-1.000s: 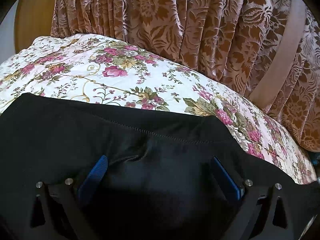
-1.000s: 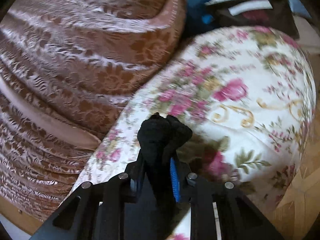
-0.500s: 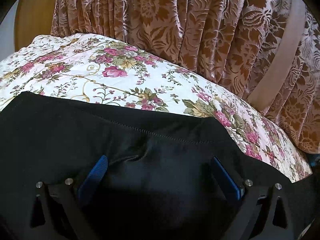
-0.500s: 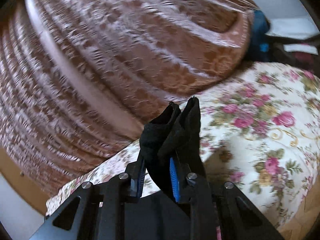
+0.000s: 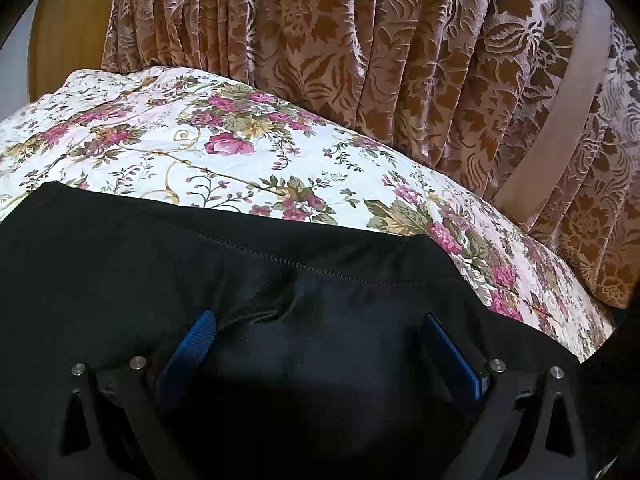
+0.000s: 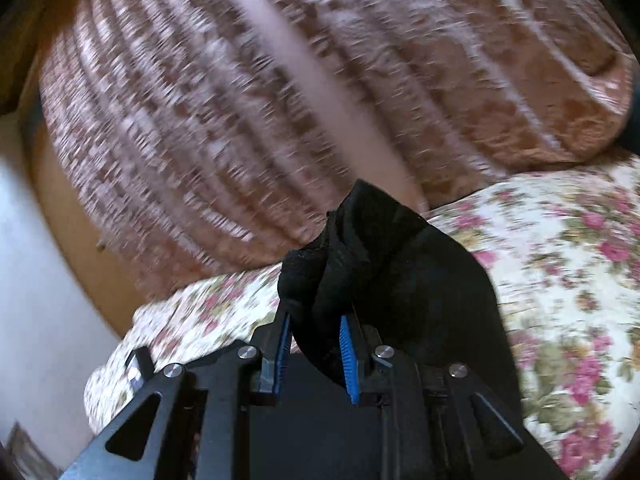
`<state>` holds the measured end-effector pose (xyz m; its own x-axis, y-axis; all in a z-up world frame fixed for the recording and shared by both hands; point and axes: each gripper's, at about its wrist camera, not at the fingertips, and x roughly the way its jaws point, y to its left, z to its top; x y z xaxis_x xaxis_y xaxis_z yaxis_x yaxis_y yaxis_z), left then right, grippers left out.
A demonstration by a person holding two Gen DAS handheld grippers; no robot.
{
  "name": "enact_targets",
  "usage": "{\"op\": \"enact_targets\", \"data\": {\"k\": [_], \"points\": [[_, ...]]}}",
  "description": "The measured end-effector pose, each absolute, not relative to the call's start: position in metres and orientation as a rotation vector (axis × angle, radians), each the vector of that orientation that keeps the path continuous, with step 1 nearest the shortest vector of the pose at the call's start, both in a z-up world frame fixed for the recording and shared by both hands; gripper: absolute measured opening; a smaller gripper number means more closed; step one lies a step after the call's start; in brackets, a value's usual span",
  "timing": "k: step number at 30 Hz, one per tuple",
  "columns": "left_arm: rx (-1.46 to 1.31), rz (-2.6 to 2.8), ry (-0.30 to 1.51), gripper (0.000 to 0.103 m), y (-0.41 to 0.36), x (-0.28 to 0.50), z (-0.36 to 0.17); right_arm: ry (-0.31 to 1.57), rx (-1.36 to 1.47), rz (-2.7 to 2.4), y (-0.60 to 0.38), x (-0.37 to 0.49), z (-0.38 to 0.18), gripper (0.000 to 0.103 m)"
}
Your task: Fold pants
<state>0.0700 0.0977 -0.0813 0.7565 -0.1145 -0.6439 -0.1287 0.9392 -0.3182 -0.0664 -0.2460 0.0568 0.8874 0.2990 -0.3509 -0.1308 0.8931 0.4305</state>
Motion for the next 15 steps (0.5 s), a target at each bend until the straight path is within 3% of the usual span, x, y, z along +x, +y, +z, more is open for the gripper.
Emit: {"op": "enact_targets", "data": {"k": [10,15], "points": [[-0.358,0.007,0.717,0.102,0.098,0.070,-0.082,0.617,0.217,0.518,-0.149,-0.056,0.001,0.023],[-0.362,0.005,0.713,0.102,0.098,0.069,-0.082,0.836,0.233,0.507,-0.132,-0.042,-0.054,0.030]]}}
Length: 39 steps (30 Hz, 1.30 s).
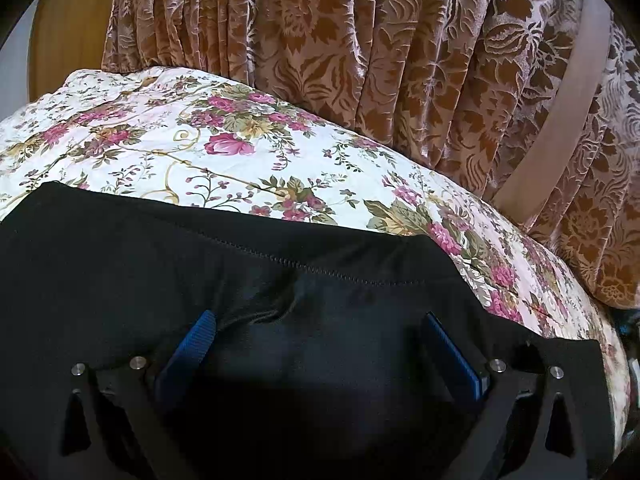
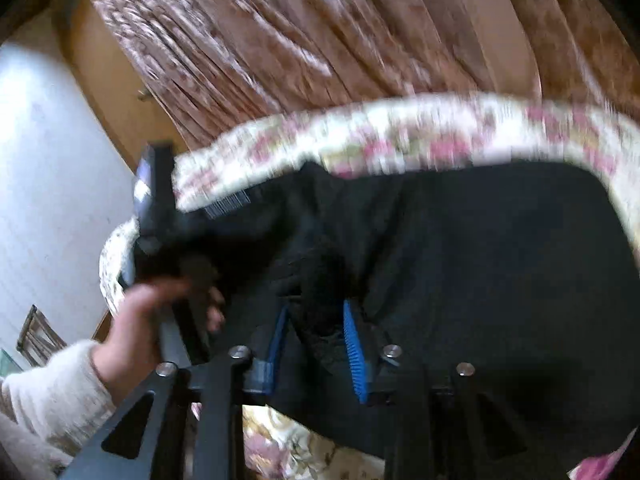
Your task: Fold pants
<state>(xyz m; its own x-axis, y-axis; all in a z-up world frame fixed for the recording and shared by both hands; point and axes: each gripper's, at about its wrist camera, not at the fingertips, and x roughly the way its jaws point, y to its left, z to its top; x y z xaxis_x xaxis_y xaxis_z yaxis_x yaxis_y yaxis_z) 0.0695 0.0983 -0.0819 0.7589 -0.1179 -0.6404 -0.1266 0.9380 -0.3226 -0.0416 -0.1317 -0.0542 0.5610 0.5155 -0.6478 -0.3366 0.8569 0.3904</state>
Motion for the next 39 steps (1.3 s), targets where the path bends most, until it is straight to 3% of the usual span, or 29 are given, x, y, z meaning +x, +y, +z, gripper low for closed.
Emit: {"op": "enact_targets", "data": {"k": [7,14,21,25,27,29,30,31,32,33,36,39], "points": [[-0.374,-0.003,0.704,0.102,0.099,0.068,-0.082,0.822,0.361,0.562,-0.161,-0.049,-0.048,0.034],[-0.488,-0.068,0.647,0.102,0.112,0.058,-0.076,0.619,0.358,0.303,-0.222,-0.068,-0.027,0.034],[-0.550,-0.330,0.685,0.102,0.068,0.038,-0.054,0.721,0.377,0.129,-0.249,-0.052,-0.057,0.031],[-0.574,-0.478,0.797,0.102,0.029,0.034,-0.058,0.667,0.205,0.085,-0.225,-0.059,-0.060,0.042],[-0.573,-0.493,0.823,0.102,0.014,0.033,-0.064,0.619,0.155,0.082,-0.215,-0.062,-0.064,0.055],[-0.531,-0.479,0.808,0.100,0.006,0.029,-0.064,0.553,0.100,0.076,-0.204,-0.065,-0.069,0.058],[-0.499,-0.480,0.803,0.091,0.001,0.029,-0.064,0.532,0.077,0.069,-0.200,-0.063,-0.070,0.058],[-0.470,-0.488,0.801,0.069,-0.005,0.027,-0.064,0.515,0.059,0.064,-0.198,-0.067,-0.072,0.058],[-0.447,-0.493,0.807,0.054,-0.010,0.027,-0.065,0.492,0.052,0.062,-0.197,-0.070,-0.074,0.058],[-0.399,-0.497,0.832,0.028,-0.018,0.026,-0.067,0.485,0.058,0.064,-0.198,-0.071,-0.074,0.058],[-0.327,-0.506,0.779,0.018,-0.025,0.014,-0.067,0.479,0.065,0.066,-0.199,-0.071,-0.074,0.059],[-0.302,-0.488,0.756,0.018,-0.023,0.007,-0.068,0.478,0.065,0.074,-0.200,-0.072,-0.075,0.059]]}}
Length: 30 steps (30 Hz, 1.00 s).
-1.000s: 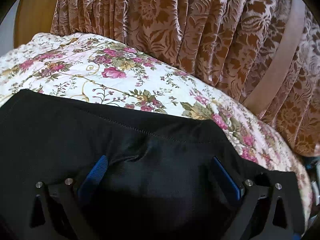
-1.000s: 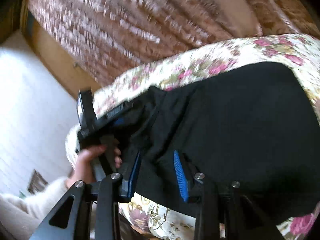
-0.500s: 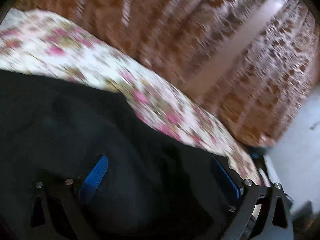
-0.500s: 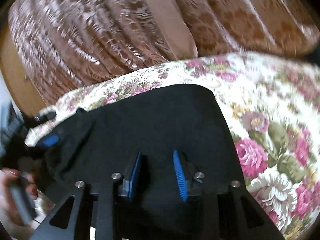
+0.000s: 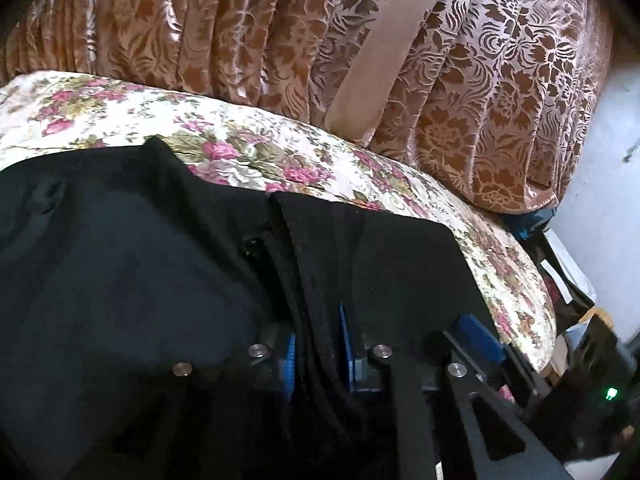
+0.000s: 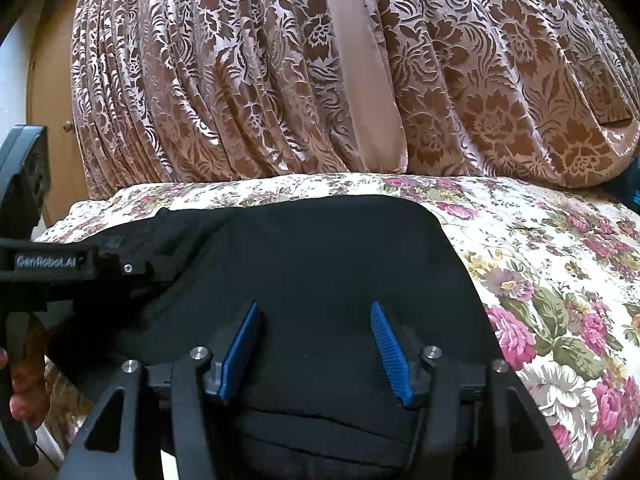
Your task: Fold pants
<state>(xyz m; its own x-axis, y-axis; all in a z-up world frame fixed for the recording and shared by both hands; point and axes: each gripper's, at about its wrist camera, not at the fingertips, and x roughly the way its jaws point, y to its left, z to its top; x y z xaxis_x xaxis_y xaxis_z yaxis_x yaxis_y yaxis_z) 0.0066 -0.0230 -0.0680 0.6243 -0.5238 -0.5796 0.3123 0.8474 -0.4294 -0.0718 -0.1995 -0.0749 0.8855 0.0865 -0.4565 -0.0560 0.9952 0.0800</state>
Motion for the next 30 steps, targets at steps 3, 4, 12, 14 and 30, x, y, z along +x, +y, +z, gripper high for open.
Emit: {"op": "enact_targets", "data": {"k": [3,4,12,14,30], "points": [[-0.372,-0.473,0.766,0.026,-0.001,0.000,-0.072,0.513,0.075,0.082,-0.200,-0.068,-0.072,0.059],[-0.383,-0.451,0.754,0.035,0.004,-0.003,-0.070,0.521,0.075,0.083,-0.200,-0.068,-0.071,0.059],[-0.469,-0.107,0.528,0.057,0.103,-0.074,-0.045,0.586,0.141,0.095,-0.206,-0.062,-0.066,0.059],[-0.503,0.008,0.512,0.058,0.129,-0.088,-0.046,0.590,0.141,0.086,-0.205,-0.061,-0.066,0.059],[-0.911,0.309,0.552,0.070,0.252,-0.095,-0.107,0.591,0.140,0.081,-0.206,-0.061,-0.065,0.059]]}}
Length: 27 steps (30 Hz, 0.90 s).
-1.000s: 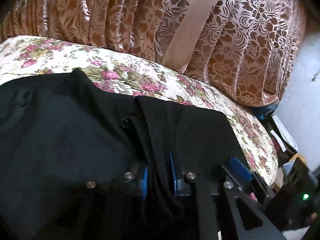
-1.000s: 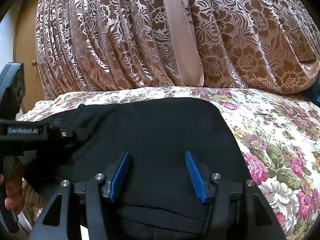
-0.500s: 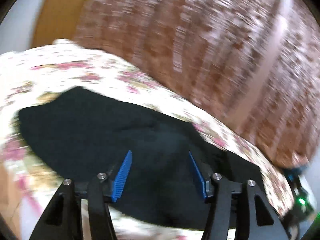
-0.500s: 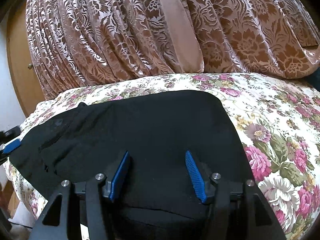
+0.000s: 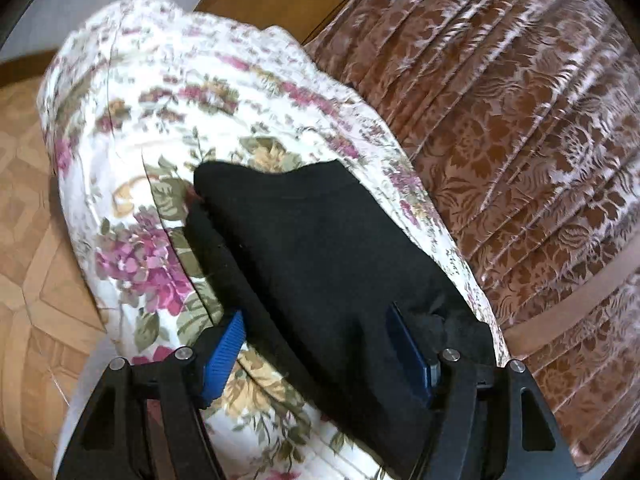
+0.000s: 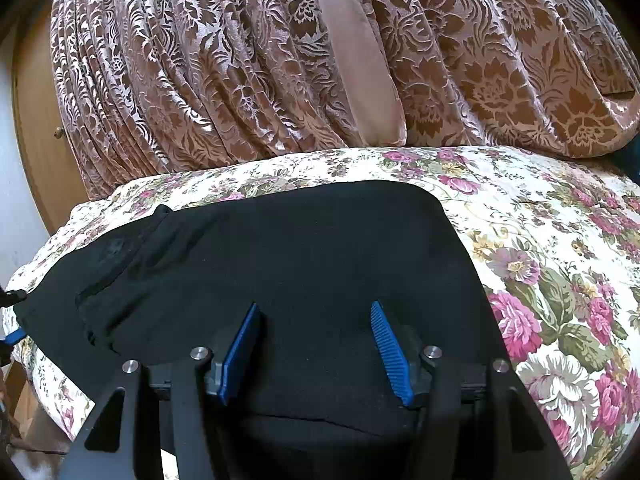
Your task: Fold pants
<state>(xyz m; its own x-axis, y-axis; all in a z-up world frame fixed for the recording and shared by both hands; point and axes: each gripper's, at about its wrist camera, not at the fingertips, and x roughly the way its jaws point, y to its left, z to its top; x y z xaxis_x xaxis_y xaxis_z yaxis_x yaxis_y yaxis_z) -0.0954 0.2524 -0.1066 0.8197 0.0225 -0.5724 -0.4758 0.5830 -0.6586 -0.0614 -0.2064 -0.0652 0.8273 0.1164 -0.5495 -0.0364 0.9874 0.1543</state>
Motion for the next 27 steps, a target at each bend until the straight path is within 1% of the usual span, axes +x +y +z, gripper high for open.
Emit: {"op": "enact_targets", "data": {"k": [3,5,7,8,9,10,12,14,19,27], "points": [[-0.910,0.312,0.525,0.069,0.256,-0.090,-0.109,0.593,0.141,0.082,-0.206,-0.061,-0.066,0.059],[-0.910,0.317,0.522,0.066,0.257,-0.086,-0.110,0.591,0.139,0.080,-0.206,-0.061,-0.066,0.059],[-0.924,0.337,0.517,0.053,0.260,-0.083,-0.110,0.591,0.138,0.079,-0.206,-0.061,-0.065,0.059],[-0.930,0.342,0.519,0.049,0.262,-0.083,-0.111,0.591,0.137,0.080,-0.207,-0.061,-0.066,0.059],[-0.940,0.347,0.525,0.034,0.265,-0.082,-0.113,0.592,0.138,0.081,-0.207,-0.061,-0.066,0.059],[-0.946,0.344,0.532,0.024,0.266,-0.082,-0.113,0.593,0.139,0.081,-0.207,-0.061,-0.065,0.059],[-0.951,0.317,0.551,0.015,0.266,-0.078,-0.112,0.593,0.137,0.080,-0.206,-0.061,-0.065,0.059],[-0.914,0.321,0.543,0.014,0.261,-0.077,-0.104,0.599,0.136,0.082,-0.207,-0.061,-0.066,0.059],[-0.803,0.219,0.446,0.013,0.231,-0.075,-0.056,0.633,0.099,0.078,-0.204,-0.058,-0.062,0.059],[-0.579,-0.056,0.333,0.013,0.152,-0.069,0.019,0.660,0.109,0.089,-0.206,-0.056,-0.060,0.059]]}}
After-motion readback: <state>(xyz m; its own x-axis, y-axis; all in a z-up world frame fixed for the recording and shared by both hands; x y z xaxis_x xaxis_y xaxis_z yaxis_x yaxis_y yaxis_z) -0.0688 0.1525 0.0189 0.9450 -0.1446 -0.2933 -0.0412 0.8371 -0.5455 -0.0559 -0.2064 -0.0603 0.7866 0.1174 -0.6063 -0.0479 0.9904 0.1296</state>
